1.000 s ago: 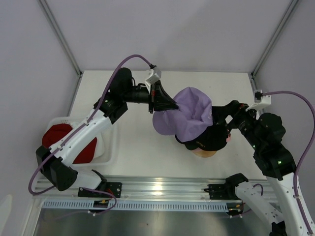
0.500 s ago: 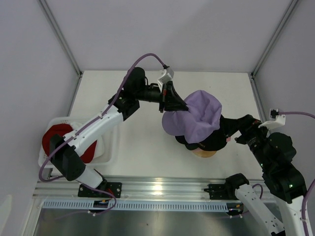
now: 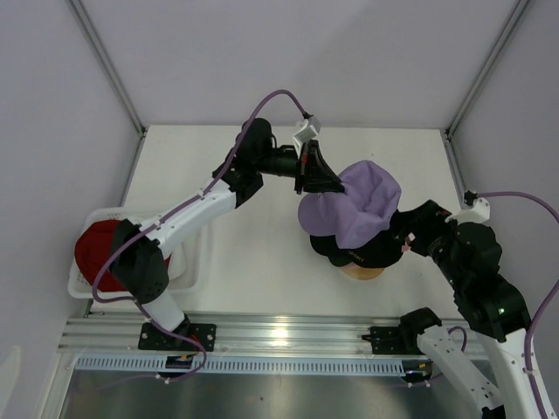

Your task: Stack the hats

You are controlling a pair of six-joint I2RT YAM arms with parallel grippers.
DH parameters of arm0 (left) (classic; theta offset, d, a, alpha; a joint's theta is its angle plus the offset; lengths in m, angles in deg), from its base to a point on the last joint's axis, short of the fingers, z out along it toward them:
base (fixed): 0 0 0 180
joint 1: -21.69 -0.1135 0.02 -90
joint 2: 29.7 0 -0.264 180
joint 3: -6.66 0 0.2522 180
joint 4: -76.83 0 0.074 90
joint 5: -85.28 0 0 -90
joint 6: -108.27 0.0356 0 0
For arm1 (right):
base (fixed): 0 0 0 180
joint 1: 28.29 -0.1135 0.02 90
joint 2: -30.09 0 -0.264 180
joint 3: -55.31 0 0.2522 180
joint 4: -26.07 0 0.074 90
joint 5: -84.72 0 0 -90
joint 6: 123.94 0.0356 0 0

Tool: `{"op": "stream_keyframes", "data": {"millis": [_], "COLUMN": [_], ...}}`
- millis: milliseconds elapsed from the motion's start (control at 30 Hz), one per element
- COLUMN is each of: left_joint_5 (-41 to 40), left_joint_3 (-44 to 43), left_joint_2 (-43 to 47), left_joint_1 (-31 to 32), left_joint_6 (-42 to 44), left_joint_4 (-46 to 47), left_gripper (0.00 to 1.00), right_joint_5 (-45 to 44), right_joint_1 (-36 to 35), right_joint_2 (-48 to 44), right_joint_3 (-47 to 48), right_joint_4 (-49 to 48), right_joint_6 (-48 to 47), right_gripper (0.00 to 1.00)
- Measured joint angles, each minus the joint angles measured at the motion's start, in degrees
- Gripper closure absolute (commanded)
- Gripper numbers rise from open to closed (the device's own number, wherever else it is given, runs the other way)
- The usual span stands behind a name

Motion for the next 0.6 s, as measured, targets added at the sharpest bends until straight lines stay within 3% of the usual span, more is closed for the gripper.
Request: {"op": "stream_keyframes", "data": {"millis": [267, 600], "left_joint_5": [0.11, 0.66], "left_joint_3": [-1.79, -3.91], "left_joint_2": [-0.61, -2.38], "left_joint_1": [0.0, 0.0], "left_joint_6": [-0.02, -1.14], "left_joint_4": [0.04, 1.64], "left_gripper": [0.99, 0.99], "right_joint_5": [-6.58, -3.26], "right_joint_1": [0.02, 0.02], "right_joint_2": [-2.64, 0.35], "right_joint_3": [0.04, -2.49], "right_joint_4": [1.77, -2.49], "right_joint_6": [0.22, 0.22], "right_gripper": [0.26, 0.25]}}
